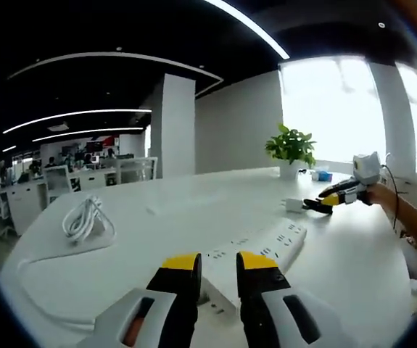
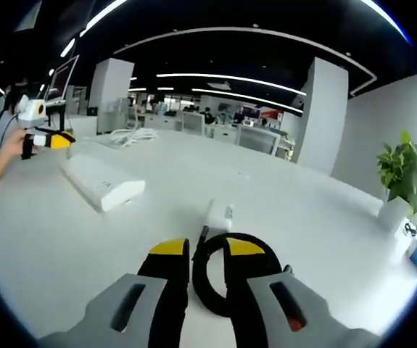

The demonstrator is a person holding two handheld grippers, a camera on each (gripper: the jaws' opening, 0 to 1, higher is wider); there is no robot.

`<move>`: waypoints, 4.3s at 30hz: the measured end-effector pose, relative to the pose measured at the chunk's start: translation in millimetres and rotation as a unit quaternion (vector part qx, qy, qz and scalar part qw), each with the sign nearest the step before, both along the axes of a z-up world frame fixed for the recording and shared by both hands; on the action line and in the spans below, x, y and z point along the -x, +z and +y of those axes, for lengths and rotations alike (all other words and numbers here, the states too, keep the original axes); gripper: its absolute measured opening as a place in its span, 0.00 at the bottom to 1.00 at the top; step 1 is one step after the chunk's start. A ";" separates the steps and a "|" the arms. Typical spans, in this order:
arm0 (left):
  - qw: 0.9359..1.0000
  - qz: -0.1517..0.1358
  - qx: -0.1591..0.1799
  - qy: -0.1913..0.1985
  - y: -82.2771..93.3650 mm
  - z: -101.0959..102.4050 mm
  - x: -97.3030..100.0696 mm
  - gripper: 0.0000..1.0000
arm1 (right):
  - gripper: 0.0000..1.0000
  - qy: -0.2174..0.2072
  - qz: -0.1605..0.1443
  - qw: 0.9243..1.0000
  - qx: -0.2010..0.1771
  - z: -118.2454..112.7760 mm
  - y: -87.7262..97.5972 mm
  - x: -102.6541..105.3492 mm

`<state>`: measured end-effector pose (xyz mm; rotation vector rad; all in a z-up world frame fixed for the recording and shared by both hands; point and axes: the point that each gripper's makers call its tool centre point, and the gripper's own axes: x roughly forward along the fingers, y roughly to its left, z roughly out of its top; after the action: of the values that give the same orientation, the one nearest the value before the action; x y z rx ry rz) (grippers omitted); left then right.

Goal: Straighten the power strip on the desk, plug the charger into it

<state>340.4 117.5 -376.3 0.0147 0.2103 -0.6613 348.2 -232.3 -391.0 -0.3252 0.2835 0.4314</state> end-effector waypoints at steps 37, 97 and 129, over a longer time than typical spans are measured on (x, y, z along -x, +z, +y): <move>1.000 -0.002 -0.020 -0.004 -5.3 -5.6 -0.1 0.23 | 0.18 0.042 0.070 0.990 0.115 3.1 -28.3 3.5; 1.000 -0.007 -0.014 -0.019 5.5 -14.8 11.5 0.23 | 0.13 0.058 0.106 0.987 0.106 20.2 -29.1 -0.1; 1.000 -0.022 -0.009 -0.005 23.5 -14.2 7.0 0.25 | 0.10 0.041 0.144 0.985 0.087 24.4 -31.7 -5.2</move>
<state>333.4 103.3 -352.8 0.0484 0.1735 -0.6680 353.4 -207.8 -422.7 -0.4465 0.5930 0.5372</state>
